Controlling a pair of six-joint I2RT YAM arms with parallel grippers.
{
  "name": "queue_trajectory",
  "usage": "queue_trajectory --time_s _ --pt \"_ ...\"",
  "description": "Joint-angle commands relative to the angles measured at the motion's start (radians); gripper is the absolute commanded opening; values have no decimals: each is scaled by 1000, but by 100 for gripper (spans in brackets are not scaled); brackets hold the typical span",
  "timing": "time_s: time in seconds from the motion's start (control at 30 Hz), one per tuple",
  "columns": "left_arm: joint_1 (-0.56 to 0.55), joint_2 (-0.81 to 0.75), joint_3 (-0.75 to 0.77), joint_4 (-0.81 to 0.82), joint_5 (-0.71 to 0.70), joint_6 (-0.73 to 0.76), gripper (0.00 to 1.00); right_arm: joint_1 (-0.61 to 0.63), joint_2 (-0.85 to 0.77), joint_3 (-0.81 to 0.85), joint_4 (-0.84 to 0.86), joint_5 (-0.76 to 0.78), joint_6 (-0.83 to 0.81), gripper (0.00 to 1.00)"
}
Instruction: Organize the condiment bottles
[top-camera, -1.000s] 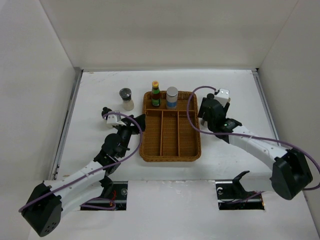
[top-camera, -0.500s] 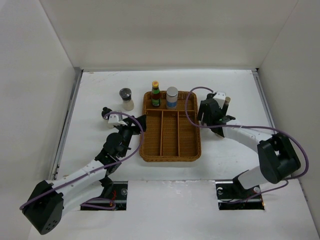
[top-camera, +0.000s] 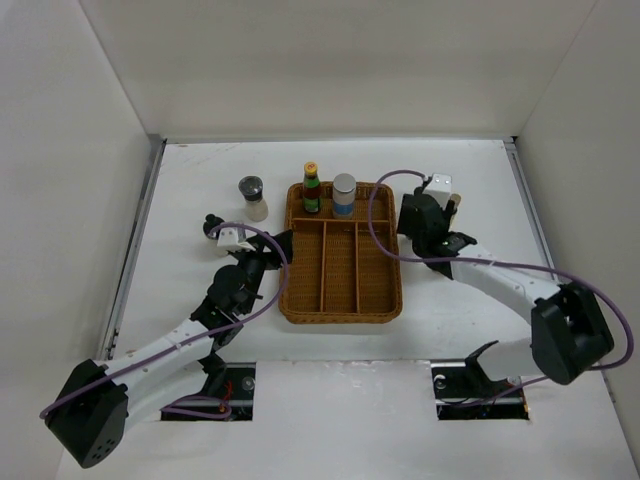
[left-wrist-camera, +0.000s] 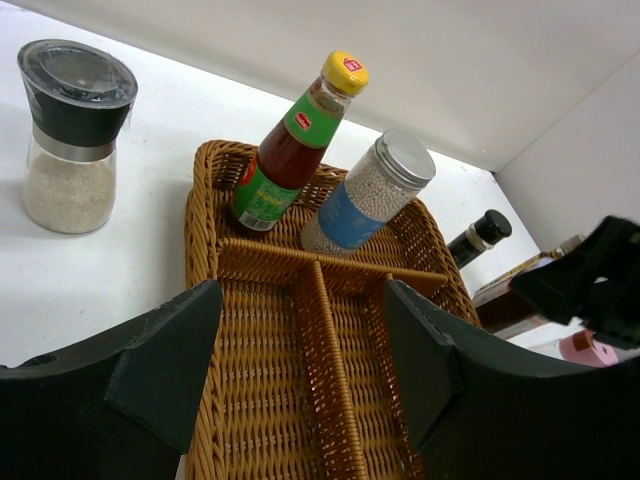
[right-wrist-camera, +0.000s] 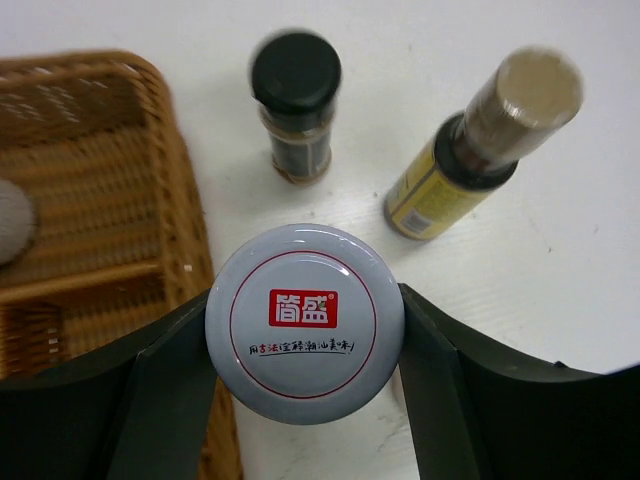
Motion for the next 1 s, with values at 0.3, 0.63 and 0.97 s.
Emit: queue_trajectory --time_s 0.3,0.63,0.97 --pt "19 -21 -13 37 6 -22 65 75 57 276 230 -113 -71 52" --pt "78 -86 -19 2 49 -66 65 75 249 323 328 -215 -43 52" --pt "104 -101 24 -97 29 -75 64 65 357 332 342 -175 -40 60"
